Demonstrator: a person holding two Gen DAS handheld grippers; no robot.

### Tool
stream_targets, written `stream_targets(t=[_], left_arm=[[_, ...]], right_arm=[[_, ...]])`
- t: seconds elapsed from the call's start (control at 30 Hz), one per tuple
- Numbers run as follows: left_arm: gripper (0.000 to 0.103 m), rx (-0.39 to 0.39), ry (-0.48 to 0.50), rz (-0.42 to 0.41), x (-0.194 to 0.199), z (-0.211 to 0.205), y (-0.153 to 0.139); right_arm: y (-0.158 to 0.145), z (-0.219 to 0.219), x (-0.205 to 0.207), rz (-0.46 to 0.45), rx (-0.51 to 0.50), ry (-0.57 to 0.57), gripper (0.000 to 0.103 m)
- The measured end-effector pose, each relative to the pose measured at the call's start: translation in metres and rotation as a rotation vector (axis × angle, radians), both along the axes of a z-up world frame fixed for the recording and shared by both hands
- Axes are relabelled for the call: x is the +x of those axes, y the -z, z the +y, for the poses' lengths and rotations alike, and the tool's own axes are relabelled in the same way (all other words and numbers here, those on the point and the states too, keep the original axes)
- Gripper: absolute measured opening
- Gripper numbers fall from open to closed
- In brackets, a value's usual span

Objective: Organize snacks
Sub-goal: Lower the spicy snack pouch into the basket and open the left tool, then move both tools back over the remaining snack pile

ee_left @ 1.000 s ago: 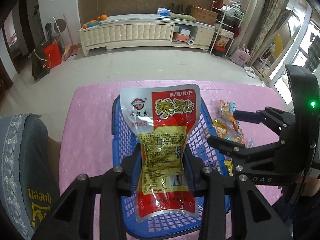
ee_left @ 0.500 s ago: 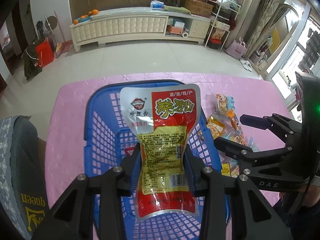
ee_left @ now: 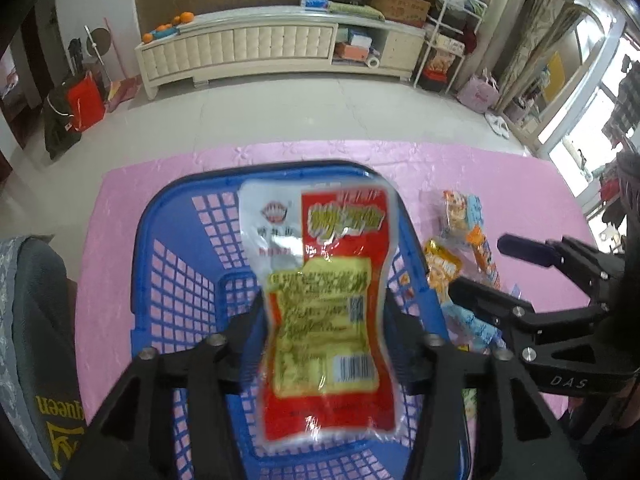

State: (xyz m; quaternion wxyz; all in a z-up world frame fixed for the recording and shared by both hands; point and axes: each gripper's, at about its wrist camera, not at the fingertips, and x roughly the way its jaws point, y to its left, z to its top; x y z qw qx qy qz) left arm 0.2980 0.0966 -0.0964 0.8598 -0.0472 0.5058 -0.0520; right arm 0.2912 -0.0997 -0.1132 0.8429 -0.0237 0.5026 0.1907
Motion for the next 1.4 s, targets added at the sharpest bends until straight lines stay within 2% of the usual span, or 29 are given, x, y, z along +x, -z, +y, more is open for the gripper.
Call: stream_targets(t=[0.1, 0.23, 0.53, 0.6, 0.77, 1.07, 1.4], left_arm=[[0.068, 0.008, 0.012, -0.025, -0.007, -0.004, -0.005], [0.068, 0.073, 0.041, -0.040, -0.022, -0.013, -0.011], [0.069, 0.074, 0.061, -0.083, -0.058, -0.027, -0.042], [0.073, 0.081, 0.073, -0.098, -0.066, -0.034, -0.048], [0.077, 0.094, 0.098, -0.136, -0.090, -0.056, -0.064], [0.083, 0.105, 0.140, -0.169, -0.113, -0.100, -0.068], [0.083, 0.098, 0.216, -0.148, -0.125, -0.152, -0.048]], right_arm=[[-0.002, -0.008, -0.002, -0.002, 0.007, 0.008, 0.082], [-0.010, -0.019, -0.010, -0.008, 0.006, 0.022, 0.082], [-0.044, -0.037, -0.049, -0.050, 0.015, 0.040, 0.082], [-0.051, -0.041, -0.057, -0.058, 0.019, 0.041, 0.082], [-0.064, -0.056, -0.080, -0.087, -0.003, 0.059, 0.082], [-0.074, -0.099, -0.110, -0.112, -0.028, 0.128, 0.082], [-0.055, -0.140, -0.132, -0.079, -0.041, 0.155, 0.082]])
